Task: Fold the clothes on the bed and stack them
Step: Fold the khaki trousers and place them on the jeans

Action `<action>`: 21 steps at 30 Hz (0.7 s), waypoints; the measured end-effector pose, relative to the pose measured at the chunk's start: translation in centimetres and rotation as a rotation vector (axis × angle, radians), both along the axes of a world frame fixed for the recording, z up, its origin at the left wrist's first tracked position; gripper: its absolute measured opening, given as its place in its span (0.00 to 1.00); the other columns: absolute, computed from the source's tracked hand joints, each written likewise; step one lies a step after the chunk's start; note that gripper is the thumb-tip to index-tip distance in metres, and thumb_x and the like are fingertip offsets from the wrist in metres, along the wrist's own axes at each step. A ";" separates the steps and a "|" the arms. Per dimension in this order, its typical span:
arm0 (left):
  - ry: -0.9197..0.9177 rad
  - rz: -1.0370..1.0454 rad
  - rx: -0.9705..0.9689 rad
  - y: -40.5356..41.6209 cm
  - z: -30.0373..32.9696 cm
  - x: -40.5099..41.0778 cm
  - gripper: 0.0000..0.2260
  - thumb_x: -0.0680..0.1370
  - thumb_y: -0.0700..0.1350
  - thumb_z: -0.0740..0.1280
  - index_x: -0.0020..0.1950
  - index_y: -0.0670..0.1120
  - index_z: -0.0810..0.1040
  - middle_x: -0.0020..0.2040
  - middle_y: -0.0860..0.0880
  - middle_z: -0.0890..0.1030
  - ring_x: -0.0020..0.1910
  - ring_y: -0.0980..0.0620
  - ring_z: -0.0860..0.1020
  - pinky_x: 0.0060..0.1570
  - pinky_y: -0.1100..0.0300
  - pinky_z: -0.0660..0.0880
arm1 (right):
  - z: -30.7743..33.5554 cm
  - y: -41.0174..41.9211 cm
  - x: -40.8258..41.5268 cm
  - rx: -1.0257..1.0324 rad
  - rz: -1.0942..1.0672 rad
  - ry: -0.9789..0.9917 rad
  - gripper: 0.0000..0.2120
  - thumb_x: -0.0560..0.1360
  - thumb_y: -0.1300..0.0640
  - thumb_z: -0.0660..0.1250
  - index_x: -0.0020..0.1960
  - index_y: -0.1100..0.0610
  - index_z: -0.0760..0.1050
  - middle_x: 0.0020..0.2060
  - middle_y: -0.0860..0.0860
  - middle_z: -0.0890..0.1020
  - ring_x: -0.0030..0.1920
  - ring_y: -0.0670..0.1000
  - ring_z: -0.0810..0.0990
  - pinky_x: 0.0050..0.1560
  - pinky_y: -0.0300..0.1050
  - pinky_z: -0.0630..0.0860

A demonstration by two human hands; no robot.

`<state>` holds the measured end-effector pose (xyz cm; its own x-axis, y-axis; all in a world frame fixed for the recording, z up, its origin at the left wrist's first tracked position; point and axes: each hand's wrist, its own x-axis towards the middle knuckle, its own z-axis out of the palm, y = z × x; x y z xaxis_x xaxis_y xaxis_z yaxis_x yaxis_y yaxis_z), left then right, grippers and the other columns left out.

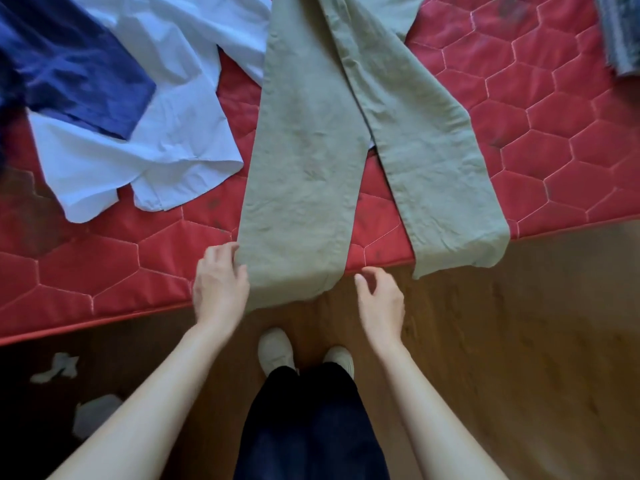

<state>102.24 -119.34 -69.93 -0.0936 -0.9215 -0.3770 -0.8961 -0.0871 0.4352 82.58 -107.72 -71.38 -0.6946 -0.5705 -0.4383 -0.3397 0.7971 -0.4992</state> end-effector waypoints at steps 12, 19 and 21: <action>0.299 -0.386 0.126 -1.4 -2.1 -22.8 0.29 0.81 0.49 0.63 0.78 0.41 0.56 0.74 0.43 0.65 0.73 0.45 0.62 0.73 0.56 0.56 | -2.4 -4.1 -21.5 0.135 0.243 0.356 0.29 0.82 0.47 0.54 0.79 0.55 0.51 0.78 0.59 0.52 0.78 0.56 0.46 0.76 0.55 0.47; 0.386 0.207 0.336 -2.4 -2.3 -29.9 0.28 0.75 0.49 0.71 0.70 0.42 0.65 0.64 0.44 0.75 0.62 0.43 0.74 0.63 0.49 0.70 | -2.4 -5.3 -26.8 0.107 0.187 0.369 0.28 0.78 0.48 0.63 0.73 0.61 0.62 0.67 0.58 0.69 0.67 0.59 0.66 0.65 0.53 0.65; 0.366 0.232 0.399 -2.2 -2.3 -30.2 0.20 0.75 0.50 0.70 0.62 0.44 0.71 0.58 0.46 0.79 0.57 0.45 0.77 0.59 0.49 0.73 | -2.1 -5.7 -27.2 0.077 0.097 0.222 0.22 0.77 0.49 0.66 0.67 0.59 0.68 0.61 0.56 0.74 0.61 0.58 0.72 0.59 0.51 0.68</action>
<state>72.06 -121.49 -72.23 -0.0954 -0.7271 -0.6799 -0.6316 -0.4837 0.6059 55.41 -113.39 -73.51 -0.7225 -0.6100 -0.3255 -0.5109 0.7882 -0.3431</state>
